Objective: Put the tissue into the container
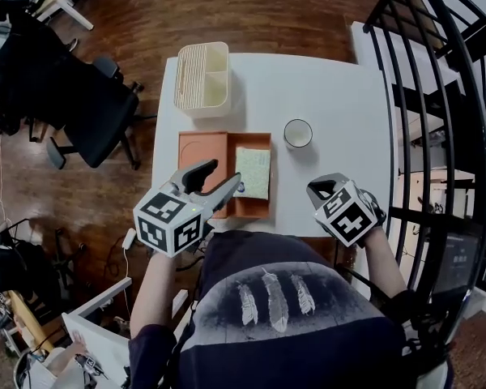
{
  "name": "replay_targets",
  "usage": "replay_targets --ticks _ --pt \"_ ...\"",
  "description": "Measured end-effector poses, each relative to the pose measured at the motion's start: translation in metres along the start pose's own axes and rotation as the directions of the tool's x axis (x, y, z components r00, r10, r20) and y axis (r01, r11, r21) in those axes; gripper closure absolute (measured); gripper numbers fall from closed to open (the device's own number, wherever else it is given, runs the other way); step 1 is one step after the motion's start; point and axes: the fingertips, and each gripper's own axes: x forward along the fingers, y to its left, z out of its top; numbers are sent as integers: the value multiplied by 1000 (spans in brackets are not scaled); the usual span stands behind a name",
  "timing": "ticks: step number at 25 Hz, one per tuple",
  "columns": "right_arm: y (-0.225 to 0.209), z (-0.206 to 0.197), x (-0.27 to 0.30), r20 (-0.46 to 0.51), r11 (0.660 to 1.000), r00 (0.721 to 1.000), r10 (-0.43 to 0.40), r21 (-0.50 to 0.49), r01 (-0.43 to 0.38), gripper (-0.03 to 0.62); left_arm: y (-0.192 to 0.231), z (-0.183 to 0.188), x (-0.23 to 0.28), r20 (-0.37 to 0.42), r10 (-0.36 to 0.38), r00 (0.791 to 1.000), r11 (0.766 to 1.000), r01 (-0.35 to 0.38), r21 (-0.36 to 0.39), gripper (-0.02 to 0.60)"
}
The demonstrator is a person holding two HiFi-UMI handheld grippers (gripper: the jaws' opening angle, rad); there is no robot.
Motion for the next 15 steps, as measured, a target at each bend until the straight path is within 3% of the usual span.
replay_targets --ticks 3,6,8,11,15 --pt "1 16 -7 42 1000 999 19 -8 -18 589 -18 30 -29 78 -48 996 988 36 151 567" --pt "7 31 -12 66 999 998 23 -33 -21 589 -46 30 -40 24 -175 984 954 163 250 569" --pt "13 39 -12 74 998 996 41 -46 -37 589 -57 21 -41 -25 -232 972 934 230 272 569" --pt "24 47 -12 84 996 994 71 -59 -66 589 -53 7 -41 -63 -188 980 936 199 292 568" --pt "34 49 -13 106 996 992 73 -56 -68 590 -50 3 -47 -36 -171 985 945 175 276 568"
